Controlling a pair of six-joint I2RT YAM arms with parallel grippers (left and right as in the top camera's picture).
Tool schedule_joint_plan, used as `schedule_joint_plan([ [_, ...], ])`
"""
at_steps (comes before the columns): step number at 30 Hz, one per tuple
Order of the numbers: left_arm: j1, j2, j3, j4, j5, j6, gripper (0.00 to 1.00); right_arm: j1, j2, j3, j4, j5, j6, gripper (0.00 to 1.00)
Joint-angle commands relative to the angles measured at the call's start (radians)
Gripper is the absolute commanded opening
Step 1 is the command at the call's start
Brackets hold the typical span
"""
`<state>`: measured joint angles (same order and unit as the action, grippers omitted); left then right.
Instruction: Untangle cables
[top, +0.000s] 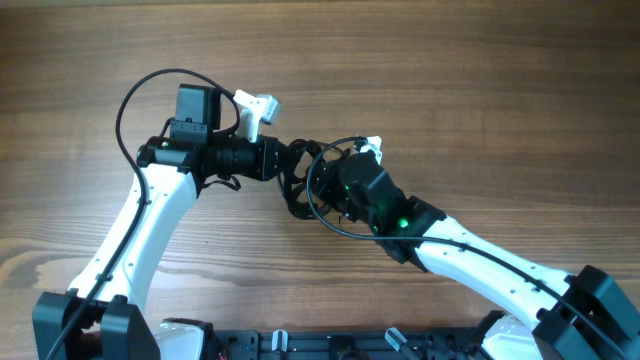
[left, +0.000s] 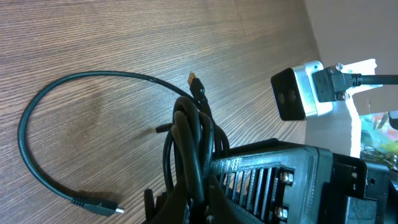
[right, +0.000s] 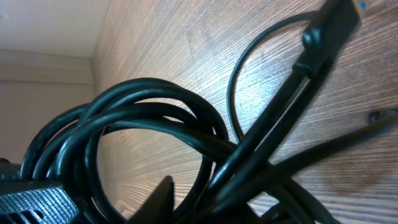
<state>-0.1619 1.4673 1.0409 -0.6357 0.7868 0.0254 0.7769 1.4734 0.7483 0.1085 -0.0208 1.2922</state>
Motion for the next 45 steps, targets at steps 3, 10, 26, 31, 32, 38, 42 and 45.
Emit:
schedule_joint_plan([
  [3, -0.003, -0.026, 0.011, 0.001, 0.03, 0.019, 0.04, -0.006, 0.018, 0.002, 0.002, 0.021, 0.001, 0.13],
  [10, 0.103, -0.026, 0.011, 0.004, -0.022, -0.102, 0.04, -0.006, 0.018, 0.002, -0.028, 0.02, -0.009, 0.04],
  [26, 0.364, -0.026, 0.011, 0.001, 0.153, -0.295, 0.04, -0.006, 0.018, 0.002, -0.126, 0.029, -0.062, 0.04],
  [31, 0.42, -0.026, 0.011, 0.001, 0.277, -0.33, 0.04, -0.006, 0.018, 0.002, -0.163, 0.054, -0.062, 0.04],
  [32, 0.432, -0.026, 0.011, 0.001, 0.319, -0.33, 0.04, -0.006, 0.018, 0.002, -0.167, 0.059, -0.062, 0.05],
  [38, 0.447, -0.026, 0.011, -0.004, 0.399, -0.328, 0.04, -0.006, 0.018, 0.002, -0.163, 0.066, -0.058, 0.04],
  [42, 0.433, -0.026, 0.011, -0.012, 0.398, -0.284, 0.04, -0.006, 0.018, 0.002, -0.068, 0.031, -0.059, 0.04],
  [45, 0.392, -0.026, 0.011, -0.015, 0.398, -0.24, 0.04, -0.006, 0.018, 0.002, 0.032, 0.018, -0.059, 0.04],
])
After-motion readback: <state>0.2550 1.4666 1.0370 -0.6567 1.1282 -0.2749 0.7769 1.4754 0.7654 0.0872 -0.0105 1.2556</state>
